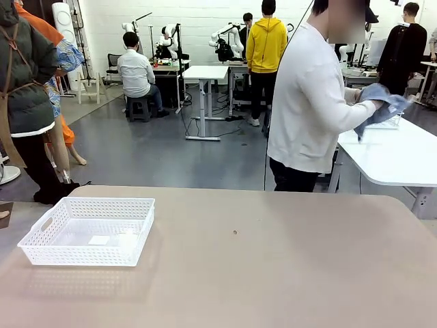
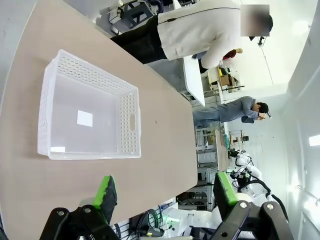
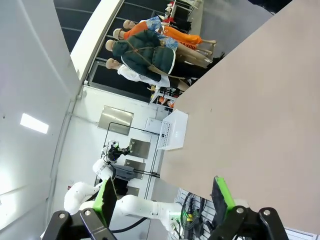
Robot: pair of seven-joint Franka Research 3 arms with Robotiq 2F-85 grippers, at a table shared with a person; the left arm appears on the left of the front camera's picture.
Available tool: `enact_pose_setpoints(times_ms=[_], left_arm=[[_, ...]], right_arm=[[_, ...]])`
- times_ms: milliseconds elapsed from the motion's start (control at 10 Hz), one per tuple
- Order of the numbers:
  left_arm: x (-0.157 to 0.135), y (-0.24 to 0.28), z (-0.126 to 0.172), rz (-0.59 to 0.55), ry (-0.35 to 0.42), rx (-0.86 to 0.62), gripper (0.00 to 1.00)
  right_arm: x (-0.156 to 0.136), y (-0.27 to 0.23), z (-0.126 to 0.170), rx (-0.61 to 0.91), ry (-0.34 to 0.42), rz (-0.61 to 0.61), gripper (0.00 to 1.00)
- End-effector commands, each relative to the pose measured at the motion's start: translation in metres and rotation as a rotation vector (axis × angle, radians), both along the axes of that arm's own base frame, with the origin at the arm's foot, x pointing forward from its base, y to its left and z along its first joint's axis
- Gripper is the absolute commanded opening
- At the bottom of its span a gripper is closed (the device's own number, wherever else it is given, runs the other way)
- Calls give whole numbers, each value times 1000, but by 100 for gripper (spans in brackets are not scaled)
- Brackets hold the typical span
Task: Clean and organize the cups into the basket.
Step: Pick up the Organizing basket and move it to the center of the table, then pick up the Reusable plastic cup from the right side of the table and place it inside the Organizing basket.
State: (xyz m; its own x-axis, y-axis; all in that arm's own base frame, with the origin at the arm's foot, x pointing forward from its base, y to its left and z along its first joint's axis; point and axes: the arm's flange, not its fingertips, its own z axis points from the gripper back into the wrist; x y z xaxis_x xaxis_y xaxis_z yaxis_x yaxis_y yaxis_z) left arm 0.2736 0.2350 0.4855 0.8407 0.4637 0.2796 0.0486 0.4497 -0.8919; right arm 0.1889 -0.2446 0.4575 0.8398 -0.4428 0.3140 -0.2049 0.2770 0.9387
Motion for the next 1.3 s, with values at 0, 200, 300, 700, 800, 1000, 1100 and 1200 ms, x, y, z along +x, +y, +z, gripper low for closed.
enact_pose_setpoints(times_ms=[0,200,300,700,800,1000,1100,1200], left_arm=[[1,0,1,-5,-4,-5,100],[1,0,1,-5,-4,-5,100],[1,0,1,-5,-4,-5,100],[1,0,1,-5,-4,-5,100],[1,0,1,-5,-4,-5,100],[1,0,1,-5,-4,-5,100],[1,0,1,-5,-4,-5,100],[1,0,1,-5,-4,-5,100]], right_arm=[[1,0,-2,11,2,6,100],[1,0,-2,11,2,6,100],[1,0,-2,11,2,6,100],[1,0,-2,11,2,6,100],[1,0,-2,11,2,6,100],[1,0,-2,11,2,6,100],[1,0,-2,11,2,6,100],[1,0,-2,11,2,6,100]])
